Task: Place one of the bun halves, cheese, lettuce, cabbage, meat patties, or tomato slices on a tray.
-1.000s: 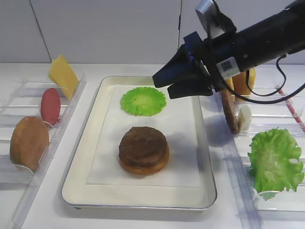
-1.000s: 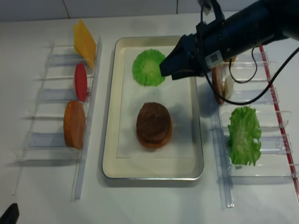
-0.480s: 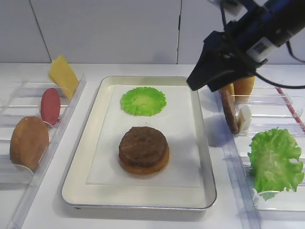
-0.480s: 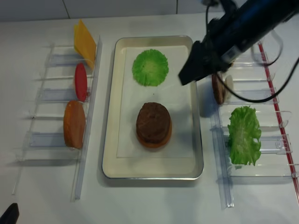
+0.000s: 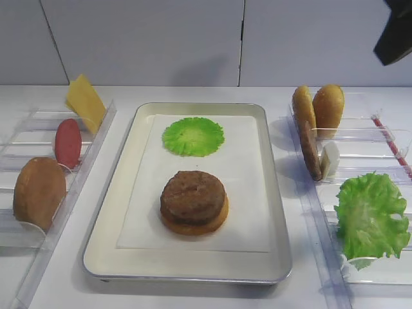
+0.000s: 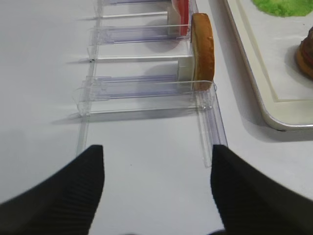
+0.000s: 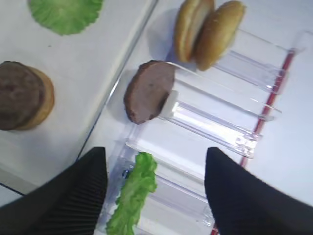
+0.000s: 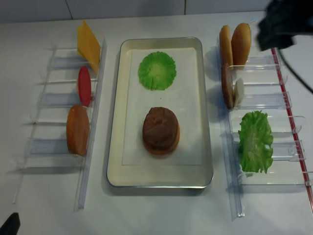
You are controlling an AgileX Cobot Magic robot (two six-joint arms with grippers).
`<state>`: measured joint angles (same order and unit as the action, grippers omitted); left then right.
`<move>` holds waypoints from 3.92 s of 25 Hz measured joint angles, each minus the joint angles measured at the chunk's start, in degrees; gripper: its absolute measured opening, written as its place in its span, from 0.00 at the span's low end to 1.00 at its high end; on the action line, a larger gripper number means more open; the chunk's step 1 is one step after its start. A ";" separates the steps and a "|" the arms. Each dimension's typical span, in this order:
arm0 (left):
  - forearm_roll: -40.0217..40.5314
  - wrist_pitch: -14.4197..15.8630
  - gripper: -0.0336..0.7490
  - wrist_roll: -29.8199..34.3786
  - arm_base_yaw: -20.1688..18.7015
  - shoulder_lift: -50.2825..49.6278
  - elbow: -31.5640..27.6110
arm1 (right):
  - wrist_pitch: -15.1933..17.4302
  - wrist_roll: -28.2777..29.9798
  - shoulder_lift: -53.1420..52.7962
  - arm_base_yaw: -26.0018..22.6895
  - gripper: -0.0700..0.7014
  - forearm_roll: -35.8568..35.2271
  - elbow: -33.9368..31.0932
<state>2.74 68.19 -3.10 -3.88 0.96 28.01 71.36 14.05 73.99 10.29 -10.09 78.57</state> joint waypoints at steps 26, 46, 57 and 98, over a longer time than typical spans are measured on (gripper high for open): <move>0.00 0.00 0.64 0.00 0.00 0.00 0.00 | -7.97 -3.59 -46.38 0.00 0.65 1.51 -34.44; 0.00 0.00 0.64 0.00 0.00 0.00 0.00 | -7.48 -3.72 -71.55 -0.04 0.65 1.51 -50.44; 0.00 0.00 0.64 0.00 0.00 0.00 0.00 | -6.29 -3.94 -74.89 -0.04 0.63 5.34 -51.33; 0.00 0.00 0.64 0.00 0.00 0.00 0.00 | -6.40 -8.07 -74.89 -7.04 0.70 9.56 -51.36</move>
<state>2.74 68.19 -3.10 -3.88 0.96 28.01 64.96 5.97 -0.90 3.25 -0.52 27.21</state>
